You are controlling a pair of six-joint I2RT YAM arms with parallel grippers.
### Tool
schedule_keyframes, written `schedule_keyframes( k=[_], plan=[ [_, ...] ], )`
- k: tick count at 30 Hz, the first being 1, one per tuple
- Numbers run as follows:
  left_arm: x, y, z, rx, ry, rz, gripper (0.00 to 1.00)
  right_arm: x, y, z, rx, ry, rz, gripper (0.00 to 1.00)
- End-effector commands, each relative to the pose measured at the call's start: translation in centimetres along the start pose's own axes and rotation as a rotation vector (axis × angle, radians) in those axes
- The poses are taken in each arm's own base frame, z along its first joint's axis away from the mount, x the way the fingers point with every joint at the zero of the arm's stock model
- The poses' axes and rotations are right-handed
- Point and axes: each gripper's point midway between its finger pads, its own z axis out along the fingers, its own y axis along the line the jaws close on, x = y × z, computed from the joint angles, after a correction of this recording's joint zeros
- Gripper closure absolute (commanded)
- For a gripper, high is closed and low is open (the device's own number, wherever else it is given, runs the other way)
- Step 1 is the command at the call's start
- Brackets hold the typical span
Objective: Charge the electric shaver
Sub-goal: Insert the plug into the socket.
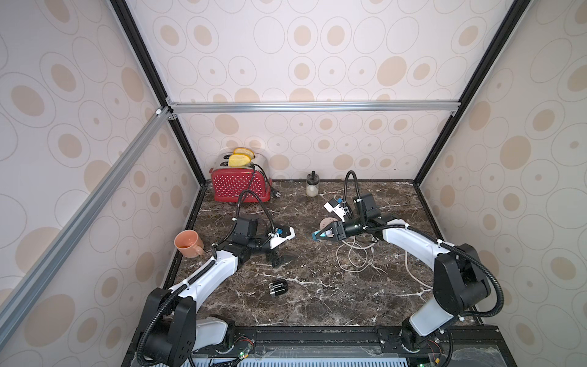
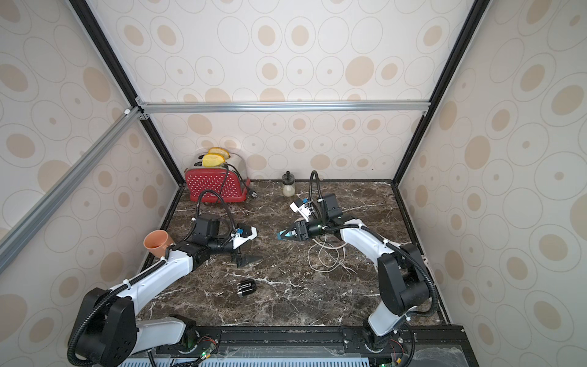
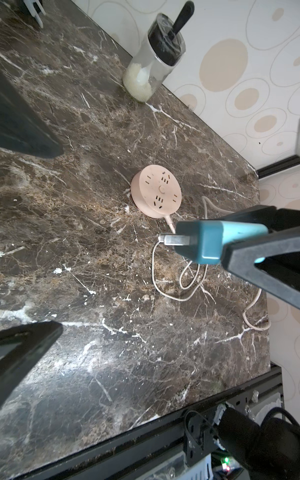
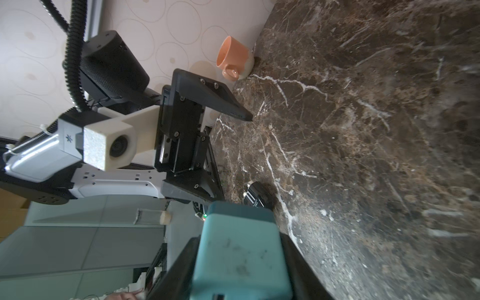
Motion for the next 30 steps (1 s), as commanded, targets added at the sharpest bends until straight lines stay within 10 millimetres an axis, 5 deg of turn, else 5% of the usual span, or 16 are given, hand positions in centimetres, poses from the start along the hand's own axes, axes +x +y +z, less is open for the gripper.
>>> schedule_keyframes(
  k=[1,13,30],
  plan=[
    [-0.5,1.2,-0.4,-0.055,-0.001,-0.040,0.01,1.7,-1.6,-1.1,0.142,0.103,-0.015,1.00],
    [-0.3,3.4,-0.5,-0.173,0.008,-0.109,0.01,0.5,-8.3,-6.4,0.710,0.370,0.003,1.00],
    [0.7,3.2,0.2,-0.142,0.035,-0.141,0.01,-1.5,-12.1,-5.4,0.900,0.422,0.236,1.00]
  ],
)
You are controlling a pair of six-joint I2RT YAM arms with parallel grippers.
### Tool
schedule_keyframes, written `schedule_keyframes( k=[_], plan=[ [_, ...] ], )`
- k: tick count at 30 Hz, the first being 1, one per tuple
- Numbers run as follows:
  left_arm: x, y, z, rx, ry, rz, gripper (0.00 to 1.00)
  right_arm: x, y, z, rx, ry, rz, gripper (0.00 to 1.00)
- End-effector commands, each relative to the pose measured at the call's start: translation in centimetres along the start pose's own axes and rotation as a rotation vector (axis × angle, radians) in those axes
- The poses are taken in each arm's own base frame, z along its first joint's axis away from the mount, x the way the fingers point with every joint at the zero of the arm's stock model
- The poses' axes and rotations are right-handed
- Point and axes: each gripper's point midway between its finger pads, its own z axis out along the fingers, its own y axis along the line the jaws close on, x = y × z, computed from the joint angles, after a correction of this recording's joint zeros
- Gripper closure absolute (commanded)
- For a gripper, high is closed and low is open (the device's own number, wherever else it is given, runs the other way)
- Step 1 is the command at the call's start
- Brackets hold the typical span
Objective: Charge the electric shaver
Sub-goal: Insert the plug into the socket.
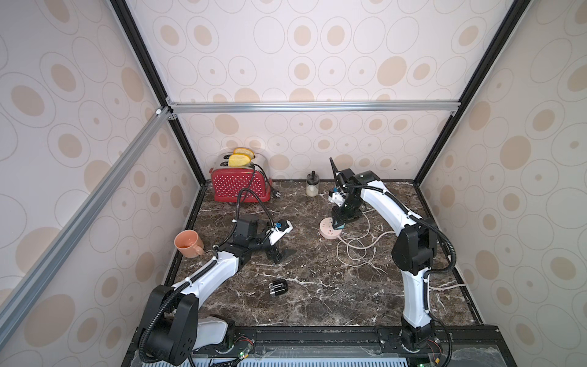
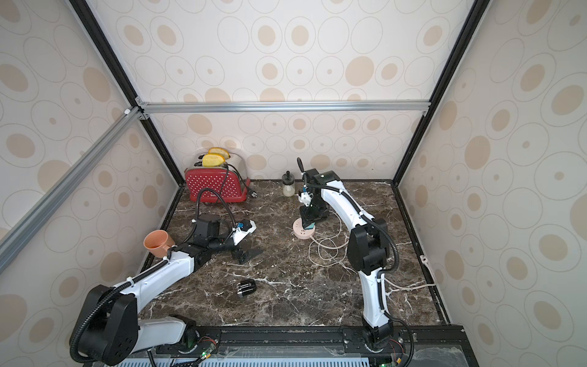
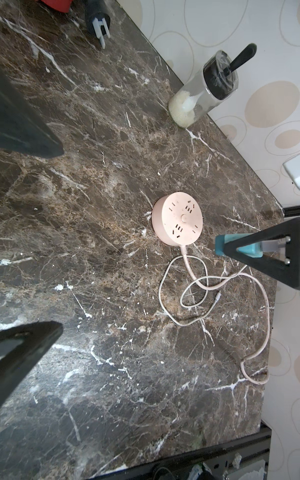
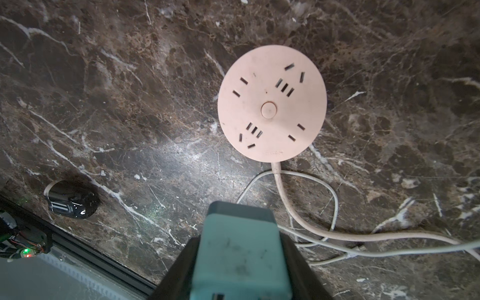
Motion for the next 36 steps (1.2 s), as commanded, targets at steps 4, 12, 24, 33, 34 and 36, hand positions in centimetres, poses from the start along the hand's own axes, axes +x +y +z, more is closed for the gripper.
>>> schedule_keyframes(
  k=[4,12,24,33,34,36],
  plan=[
    [-0.6,0.8,0.1,-0.008,-0.003,0.001,0.01,-0.5,-0.1,1.0,0.038,0.012,0.139,1.00],
    [-0.3,1.2,0.2,-0.015,0.009,-0.014,0.01,-2.2,-0.8,2.8,0.127,0.024,0.195,1.00],
    [1.4,2.7,0.4,-0.065,0.102,-0.032,0.01,-2.2,-0.4,4.8,0.177,0.068,0.209,1.00],
    [1.6,2.9,0.1,-0.080,0.118,-0.014,0.01,-2.5,-0.4,5.9,0.178,0.042,0.257,1.00],
    [1.6,2.9,0.1,-0.081,0.117,-0.013,0.01,-2.7,-0.6,5.9,0.188,0.032,0.268,1.00],
    [1.5,3.0,0.0,-0.083,0.115,-0.011,0.01,-2.8,-0.9,5.9,0.202,0.013,0.285,1.00]
  ],
)
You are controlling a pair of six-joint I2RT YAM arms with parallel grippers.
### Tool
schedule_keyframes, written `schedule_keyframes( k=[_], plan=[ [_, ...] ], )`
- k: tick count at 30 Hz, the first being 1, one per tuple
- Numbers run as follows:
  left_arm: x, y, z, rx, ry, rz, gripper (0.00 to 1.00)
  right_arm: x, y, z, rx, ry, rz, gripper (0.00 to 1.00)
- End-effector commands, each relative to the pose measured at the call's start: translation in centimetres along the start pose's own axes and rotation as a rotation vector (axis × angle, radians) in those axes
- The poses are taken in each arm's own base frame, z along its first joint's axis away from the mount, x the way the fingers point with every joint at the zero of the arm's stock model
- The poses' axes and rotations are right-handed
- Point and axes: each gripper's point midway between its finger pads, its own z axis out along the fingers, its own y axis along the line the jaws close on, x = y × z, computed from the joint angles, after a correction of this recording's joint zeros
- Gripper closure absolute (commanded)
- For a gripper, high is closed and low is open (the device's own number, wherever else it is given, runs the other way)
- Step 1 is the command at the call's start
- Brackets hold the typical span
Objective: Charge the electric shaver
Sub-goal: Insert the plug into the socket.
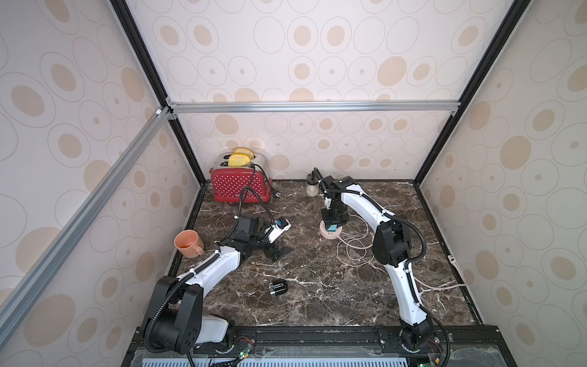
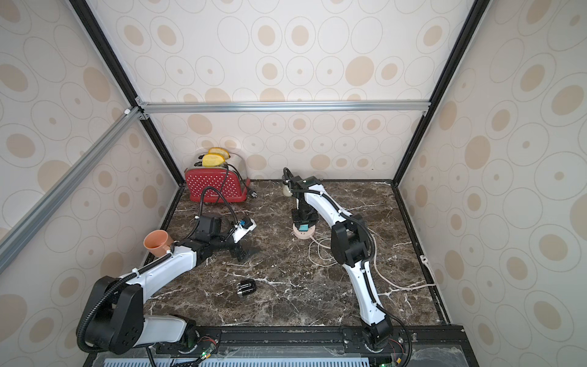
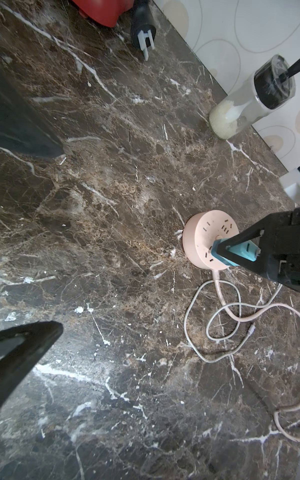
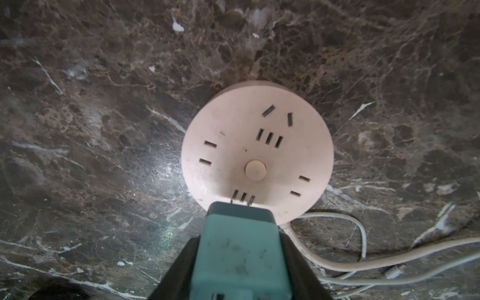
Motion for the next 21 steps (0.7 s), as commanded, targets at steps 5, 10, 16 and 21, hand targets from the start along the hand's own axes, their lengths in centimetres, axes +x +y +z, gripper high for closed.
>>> schedule_keyframes(
  k=[5,10,16,21],
  plan=[
    [-1.2,0.8,-0.6,-0.021,-0.016,0.040,0.01,-0.1,-1.0,0.1,0.058,-0.045,0.108,1.00],
    [-1.3,0.9,-0.7,-0.023,-0.018,0.045,0.01,0.2,-0.1,0.9,0.009,-0.038,0.149,1.00],
    [-1.4,0.9,-0.8,-0.026,-0.019,0.049,0.01,1.1,-0.2,3.2,0.042,-0.008,0.156,1.00],
    [-1.5,0.9,-1.0,-0.030,-0.020,0.048,0.01,2.9,-0.8,7.0,0.079,0.107,0.110,1.00]
  ],
)
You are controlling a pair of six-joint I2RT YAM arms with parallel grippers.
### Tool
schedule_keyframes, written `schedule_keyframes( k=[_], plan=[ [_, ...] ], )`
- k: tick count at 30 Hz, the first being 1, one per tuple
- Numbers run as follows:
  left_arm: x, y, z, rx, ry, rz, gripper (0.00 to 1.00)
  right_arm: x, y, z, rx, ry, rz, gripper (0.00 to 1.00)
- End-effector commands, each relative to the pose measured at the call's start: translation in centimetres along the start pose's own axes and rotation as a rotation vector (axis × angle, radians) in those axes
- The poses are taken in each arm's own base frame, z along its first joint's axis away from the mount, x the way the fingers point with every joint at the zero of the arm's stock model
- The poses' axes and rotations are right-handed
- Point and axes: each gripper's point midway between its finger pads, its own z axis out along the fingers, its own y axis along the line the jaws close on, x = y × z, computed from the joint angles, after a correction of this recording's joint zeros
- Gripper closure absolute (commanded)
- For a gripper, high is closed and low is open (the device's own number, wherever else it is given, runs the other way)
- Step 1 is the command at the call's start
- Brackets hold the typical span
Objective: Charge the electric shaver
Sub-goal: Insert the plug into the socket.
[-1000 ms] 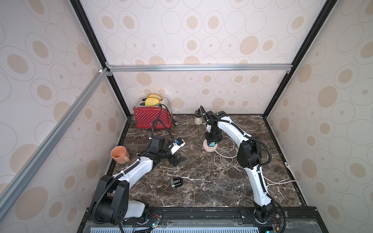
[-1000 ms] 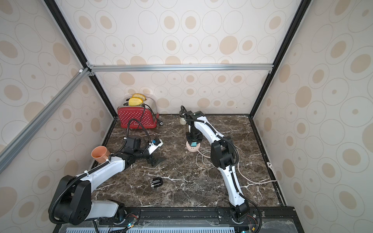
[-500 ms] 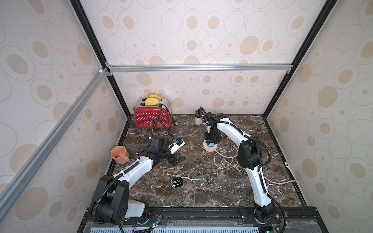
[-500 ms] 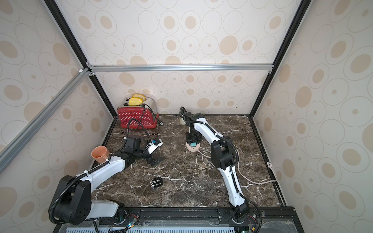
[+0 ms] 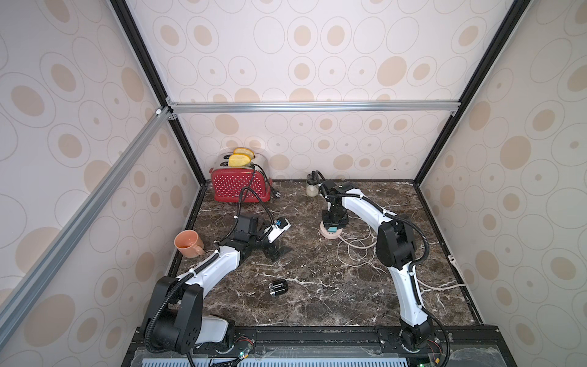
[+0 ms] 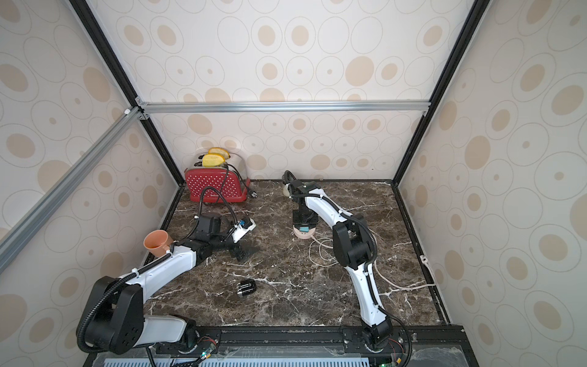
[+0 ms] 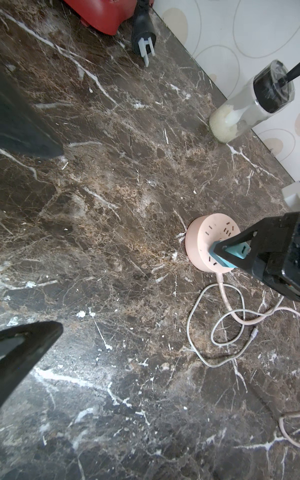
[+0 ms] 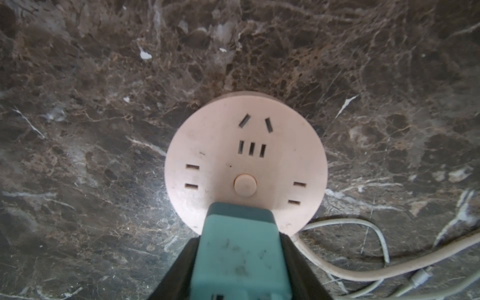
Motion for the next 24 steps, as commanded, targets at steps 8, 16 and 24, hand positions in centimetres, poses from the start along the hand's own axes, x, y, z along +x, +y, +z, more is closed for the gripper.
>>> schedule_keyframes(
  k=[8,16,24],
  plan=[
    [-2.3,0.3,-1.4,-0.010,-0.046,0.037,0.01,2.1,-0.2,0.8,0.017,0.078,-0.152,0.91],
    [-3.0,0.3,-2.5,-0.028,-0.044,0.045,0.01,0.9,2.9,-6.9,-0.198,-0.130,-0.248,0.31],
    [-4.0,0.5,-3.0,-0.033,-0.062,0.043,0.01,2.6,3.3,-13.3,-0.309,-0.259,-0.345,0.00]
  ],
)
